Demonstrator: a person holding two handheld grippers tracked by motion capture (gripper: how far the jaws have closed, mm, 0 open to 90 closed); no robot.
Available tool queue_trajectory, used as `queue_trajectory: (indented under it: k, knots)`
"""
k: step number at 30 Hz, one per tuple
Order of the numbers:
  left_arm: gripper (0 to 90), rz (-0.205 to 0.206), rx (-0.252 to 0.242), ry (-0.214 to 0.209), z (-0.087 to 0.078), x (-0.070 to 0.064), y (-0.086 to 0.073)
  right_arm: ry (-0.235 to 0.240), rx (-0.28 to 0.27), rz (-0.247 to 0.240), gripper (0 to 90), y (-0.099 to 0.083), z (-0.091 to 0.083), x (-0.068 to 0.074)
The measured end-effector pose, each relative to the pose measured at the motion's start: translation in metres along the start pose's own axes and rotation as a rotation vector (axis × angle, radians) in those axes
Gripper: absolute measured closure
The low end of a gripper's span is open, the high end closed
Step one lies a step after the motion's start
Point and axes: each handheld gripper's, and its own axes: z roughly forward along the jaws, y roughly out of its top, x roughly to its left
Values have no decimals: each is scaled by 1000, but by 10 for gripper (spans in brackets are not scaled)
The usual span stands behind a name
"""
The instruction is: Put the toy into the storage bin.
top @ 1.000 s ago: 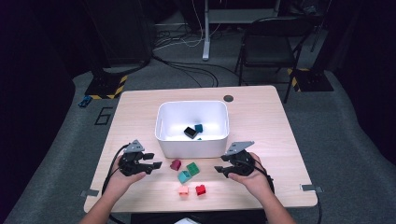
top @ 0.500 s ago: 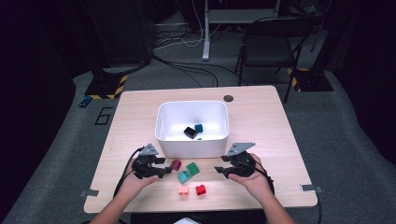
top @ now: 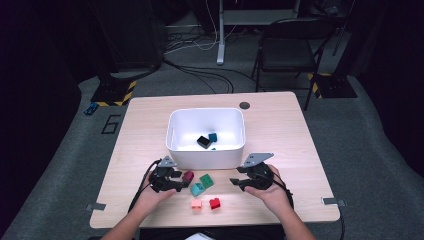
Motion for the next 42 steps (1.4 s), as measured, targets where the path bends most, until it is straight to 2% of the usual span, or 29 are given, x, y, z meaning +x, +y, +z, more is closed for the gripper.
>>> queue_trajectory:
  k: [9, 11, 14, 17, 18, 20, 21, 22, 23, 24, 29, 30, 31, 32, 33, 36, 38, 41, 42]
  knots:
    - [416, -14, 1, 21, 10, -1, 3, 2, 6, -4, 471, -1, 2, 0]
    - [431, 16, 16, 39, 10, 0, 4, 2, 7, -4, 471, -1, 2, 0]
    - [461, -9, 13, 33, 12, -1, 3, 2, 7, -4, 471, -1, 2, 1]
    - [496, 13, 19, 40, 12, -1, 3, 1, 6, -8, 474, -1, 3, 1]
    - [507, 38, 23, 50, 12, 0, 3, 2, 8, -5, 474, -1, 3, 1]
    - [523, 41, 21, 53, 12, -1, 3, 3, 11, -9, 475, -1, 4, 1]
    - [524, 25, 13, 53, 13, -2, 2, 3, 12, -9, 476, -1, 4, 2]
    - [528, 52, 16, 63, 11, -2, 2, 2, 11, -12, 477, -2, 4, 2]
    - [534, 61, 13, 68, 11, -2, 2, 2, 11, -13, 478, -2, 4, 2]
    - [544, 40, 3, 71, 10, -3, 2, 1, 11, -13, 479, -1, 4, 2]
    - [558, 42, -11, 67, 5, -1, 2, -10, 1, -14, 484, -2, 3, 1]
    - [620, 36, -21, 61, 3, -1, 2, -12, -2, -15, 485, -2, 3, 1]
    - [730, 52, -24, 65, 1, -1, 3, -13, -4, -15, 486, -2, 3, 1]
    - [723, 44, -27, 61, 0, -2, 3, -13, -4, -15, 486, -2, 3, 1]
    - [711, 54, -13, 67, 0, -1, 3, -13, -3, -15, 486, -2, 3, 1]
    - [643, 37, -18, 63, 1, -2, 2, -14, -1, -16, 486, -2, 4, 0]
    - [587, 50, -26, 71, 0, -3, 3, -10, -8, -12, 487, -2, 2, 0]
    - [520, 54, -39, 61, 1, -2, 4, -16, -10, -2, 490, -3, 2, -1]
    - [501, 36, -41, 50, 2, -3, 4, -15, -8, 2, 490, -3, 2, -1]
